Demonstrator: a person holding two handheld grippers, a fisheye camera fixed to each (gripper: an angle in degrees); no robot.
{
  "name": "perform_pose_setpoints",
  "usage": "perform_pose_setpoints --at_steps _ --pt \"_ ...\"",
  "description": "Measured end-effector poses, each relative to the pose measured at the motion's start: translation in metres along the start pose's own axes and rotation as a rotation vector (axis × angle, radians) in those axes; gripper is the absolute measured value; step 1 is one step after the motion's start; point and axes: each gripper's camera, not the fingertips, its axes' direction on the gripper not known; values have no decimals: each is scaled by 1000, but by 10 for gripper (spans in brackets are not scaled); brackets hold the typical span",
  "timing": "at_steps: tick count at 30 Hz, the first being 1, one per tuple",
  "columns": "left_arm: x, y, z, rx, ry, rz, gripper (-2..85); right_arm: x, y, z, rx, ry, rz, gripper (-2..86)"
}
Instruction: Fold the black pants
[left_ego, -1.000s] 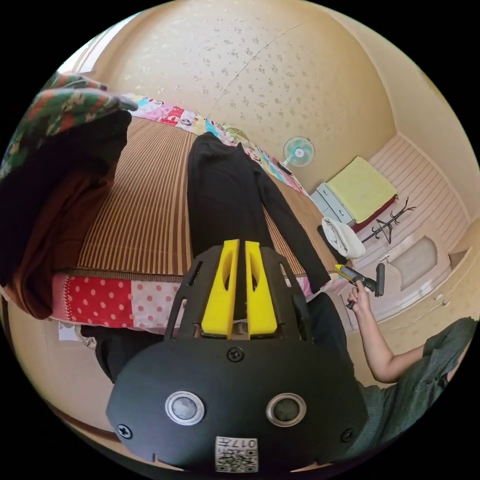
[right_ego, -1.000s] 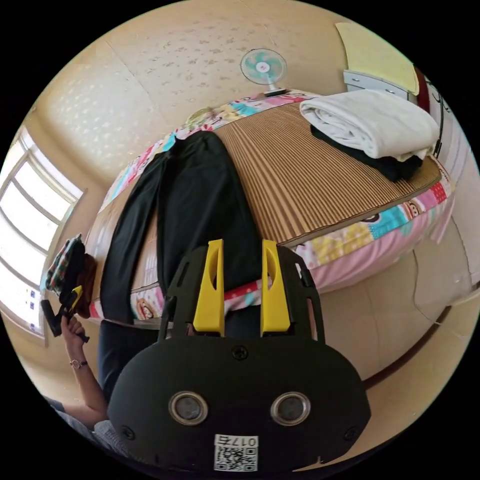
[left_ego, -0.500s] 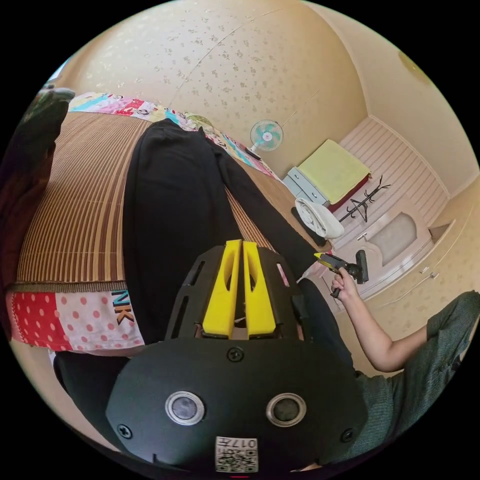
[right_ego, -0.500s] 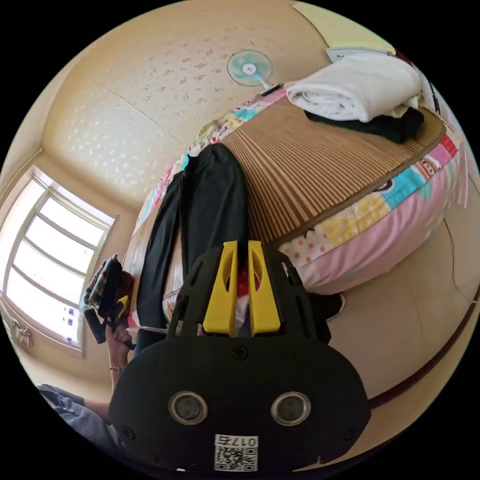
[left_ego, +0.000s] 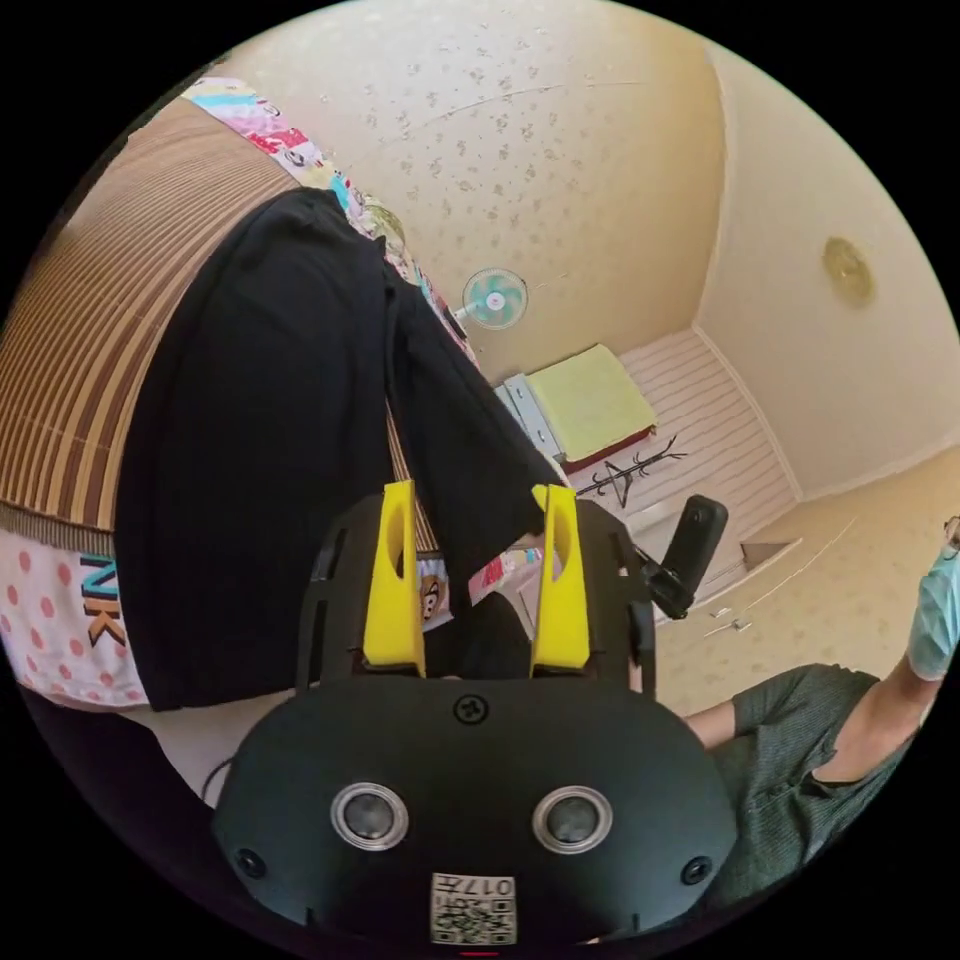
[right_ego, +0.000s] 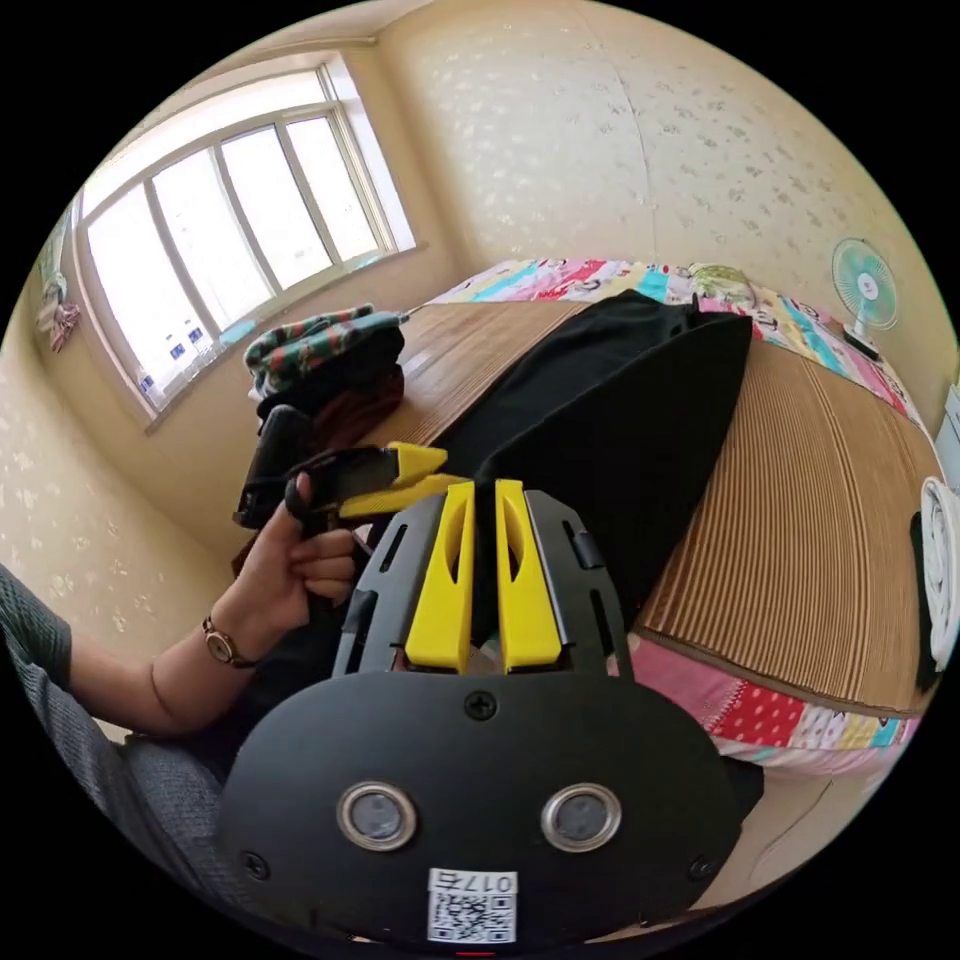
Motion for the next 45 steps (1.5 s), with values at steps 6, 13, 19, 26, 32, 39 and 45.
perform_pose_setpoints --at_steps 6,13,19,26,32,39,45 --pt "-1 -51 61 -234 -170 45 153 -10 23 62 -77 -24 29 27" --pt "22 -58 55 -253 -401 318 8 25 34 78 -120 -128 24 27" --pt "-40 -38 35 -277 -607 241 -3 104 22 107 -177 106 130 48" --pt "-49 -47 64 -407 -627 333 2 248 -155 195 -90 61 307 123" --pt "-68 -58 55 -410 -495 291 2 320 -350 325 -189 450 278 172" --pt "-78 -64 45 -384 -417 261 1 405 -439 415 -235 607 469 160" --pt "-73 -69 38 -377 -399 259 0 384 -462 463 -359 884 349 33"
